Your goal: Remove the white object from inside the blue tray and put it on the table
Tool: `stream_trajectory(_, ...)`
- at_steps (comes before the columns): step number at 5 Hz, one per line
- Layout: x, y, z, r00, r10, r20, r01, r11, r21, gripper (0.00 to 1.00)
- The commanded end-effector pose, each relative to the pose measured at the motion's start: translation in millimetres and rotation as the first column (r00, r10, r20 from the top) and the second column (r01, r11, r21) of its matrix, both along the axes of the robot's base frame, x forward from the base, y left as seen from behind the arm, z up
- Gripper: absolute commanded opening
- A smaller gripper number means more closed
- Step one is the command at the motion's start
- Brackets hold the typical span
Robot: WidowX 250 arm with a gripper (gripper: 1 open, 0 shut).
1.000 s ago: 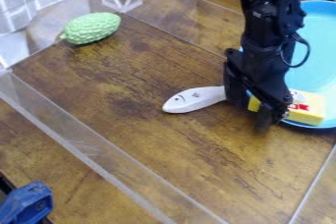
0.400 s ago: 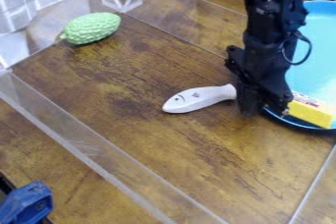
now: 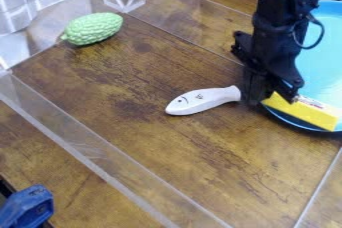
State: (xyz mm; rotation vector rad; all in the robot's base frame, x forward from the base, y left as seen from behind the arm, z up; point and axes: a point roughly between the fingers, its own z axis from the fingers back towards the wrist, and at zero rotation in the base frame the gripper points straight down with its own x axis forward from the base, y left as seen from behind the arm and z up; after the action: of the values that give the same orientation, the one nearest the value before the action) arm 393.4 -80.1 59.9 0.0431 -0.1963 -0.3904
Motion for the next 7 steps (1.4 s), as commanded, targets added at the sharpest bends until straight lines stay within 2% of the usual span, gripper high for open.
stream_trajectory(1, 10.4, -9.1, 48.2, 0.993, -0.010, 0.120, 0.013, 1.000, -0.020, 0.00)
stream_trajectory(3, 9.9, -11.5, 71.7, 0.987, -0.015, 0.158, 0.018, 1.000, -0.017, 0.00)
stream_trajectory(4, 12.2, -13.0, 73.4, 0.986, -0.022, 0.167, 0.026, 1.000, -0.018, 0.00)
stream_trajectory(6, 13.0, -16.6, 93.8, 0.977, -0.034, 0.210, 0.039, 0.999, -0.017, 0.00)
stream_trajectory(7, 15.8, -20.0, 89.7, 0.975, -0.055, 0.214, 0.061, 0.998, -0.020, 0.00)
